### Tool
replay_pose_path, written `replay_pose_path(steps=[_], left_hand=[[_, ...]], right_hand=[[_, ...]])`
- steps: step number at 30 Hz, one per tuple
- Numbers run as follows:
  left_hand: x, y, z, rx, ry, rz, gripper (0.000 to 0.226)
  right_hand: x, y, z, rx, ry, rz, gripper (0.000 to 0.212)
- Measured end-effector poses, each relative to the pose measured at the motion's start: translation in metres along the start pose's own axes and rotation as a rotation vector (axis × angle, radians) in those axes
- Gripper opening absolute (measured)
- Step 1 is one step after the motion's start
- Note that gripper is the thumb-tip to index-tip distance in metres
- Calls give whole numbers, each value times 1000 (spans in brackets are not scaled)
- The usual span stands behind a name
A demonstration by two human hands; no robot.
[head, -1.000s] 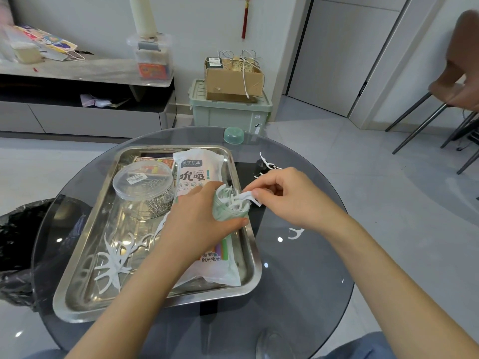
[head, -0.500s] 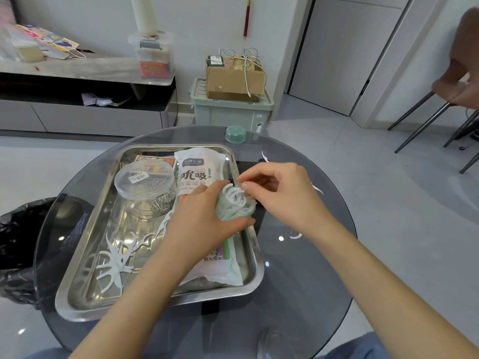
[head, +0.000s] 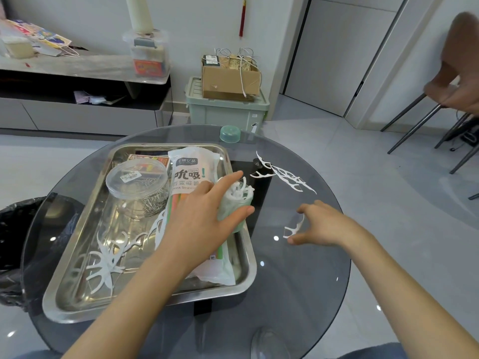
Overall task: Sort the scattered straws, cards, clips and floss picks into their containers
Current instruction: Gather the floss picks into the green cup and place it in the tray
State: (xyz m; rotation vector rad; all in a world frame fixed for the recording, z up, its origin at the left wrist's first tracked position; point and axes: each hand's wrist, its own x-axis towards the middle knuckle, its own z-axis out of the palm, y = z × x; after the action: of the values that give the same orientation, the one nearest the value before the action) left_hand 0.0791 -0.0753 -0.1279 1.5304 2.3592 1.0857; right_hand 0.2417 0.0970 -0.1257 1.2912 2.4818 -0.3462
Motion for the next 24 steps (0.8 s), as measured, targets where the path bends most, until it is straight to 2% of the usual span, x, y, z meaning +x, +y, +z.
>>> replay_pose_path(steps=[4, 7, 10, 12, 16, 19, 21, 24], left_hand=[[-1, 0, 4, -39, 11, 2, 68], [-3, 1, 6, -53, 6, 41, 74], [-5, 1, 5, -17, 8, 73, 63], [-6, -1, 6, 18, 14, 71, 54], [-6, -2, 7, 14, 21, 60, 49], [-6, -2, 8, 12, 19, 68, 51], [-6, -1, 7, 3, 30, 81, 56], [-4, -2, 4, -28, 73, 103, 76]], right_hand=[[-1, 5, 12, 19, 72, -97, 70], [-1, -3, 17, -4, 134, -177, 49], [1, -17, 21, -29, 230, -247, 23], [2, -28, 24, -30, 270, -271, 16], [3, -40, 28, -23, 298, -290, 20], [2, -46, 28, -12, 303, -239, 23], [3, -49, 26, -17, 280, -200, 22], [7, -46, 19, 85, 150, -139, 26]])
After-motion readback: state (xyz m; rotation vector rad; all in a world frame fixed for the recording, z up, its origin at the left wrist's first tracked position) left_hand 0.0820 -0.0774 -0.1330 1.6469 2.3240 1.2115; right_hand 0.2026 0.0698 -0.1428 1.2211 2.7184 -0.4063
